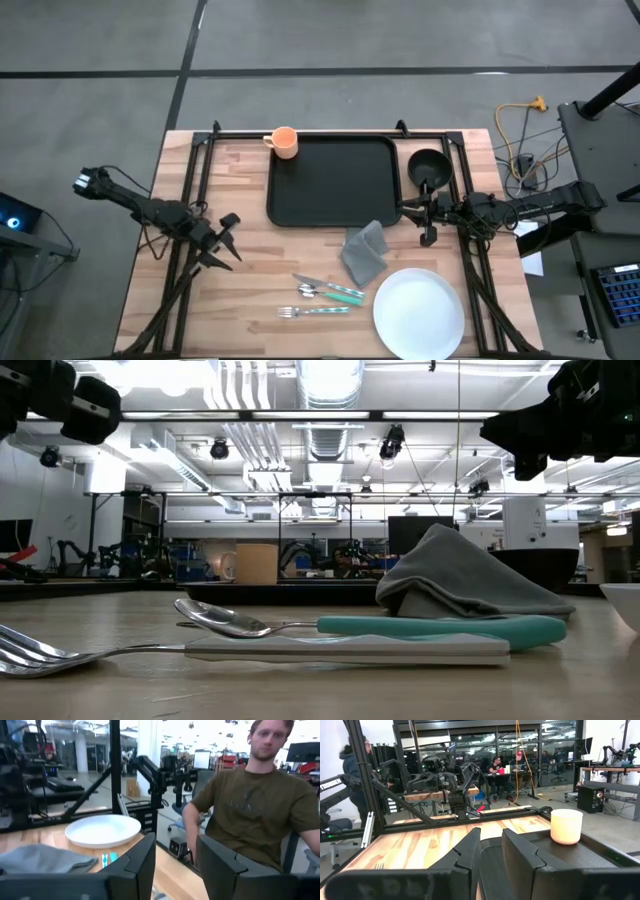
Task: Set up tray
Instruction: Put the white plate on the bottom left side of the black tray
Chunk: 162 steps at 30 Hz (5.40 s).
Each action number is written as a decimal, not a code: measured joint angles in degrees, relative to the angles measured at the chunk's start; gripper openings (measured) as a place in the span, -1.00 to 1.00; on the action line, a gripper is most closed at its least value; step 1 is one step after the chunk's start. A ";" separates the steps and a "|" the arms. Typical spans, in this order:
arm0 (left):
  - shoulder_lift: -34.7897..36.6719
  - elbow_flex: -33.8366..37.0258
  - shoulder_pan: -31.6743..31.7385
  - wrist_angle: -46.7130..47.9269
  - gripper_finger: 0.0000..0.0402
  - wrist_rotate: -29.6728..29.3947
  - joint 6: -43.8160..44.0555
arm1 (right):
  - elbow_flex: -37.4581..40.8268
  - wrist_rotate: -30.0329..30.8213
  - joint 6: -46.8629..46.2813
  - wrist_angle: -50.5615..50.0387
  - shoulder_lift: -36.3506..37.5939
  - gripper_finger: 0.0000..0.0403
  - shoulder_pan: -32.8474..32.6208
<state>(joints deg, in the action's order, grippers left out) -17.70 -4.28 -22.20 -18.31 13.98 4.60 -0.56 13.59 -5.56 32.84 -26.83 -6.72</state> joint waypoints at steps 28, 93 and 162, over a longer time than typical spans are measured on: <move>15.25 3.68 0.04 7.47 -0.39 -2.47 -6.23 | 0.00 0.00 0.00 -0.01 0.00 -0.65 0.00; 11.76 3.59 0.02 15.70 -0.39 -4.05 -3.54 | -0.02 -0.05 -16.87 5.69 0.19 -0.66 0.00; 12.40 2.43 0.11 16.25 -0.39 -5.33 -6.39 | -43.95 -26.89 -4.63 -78.65 -33.02 -0.19 -0.18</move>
<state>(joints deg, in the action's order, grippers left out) -5.30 -1.85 -22.09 -2.06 8.64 -1.79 -44.51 -13.30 -10.19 -45.81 -59.84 -6.90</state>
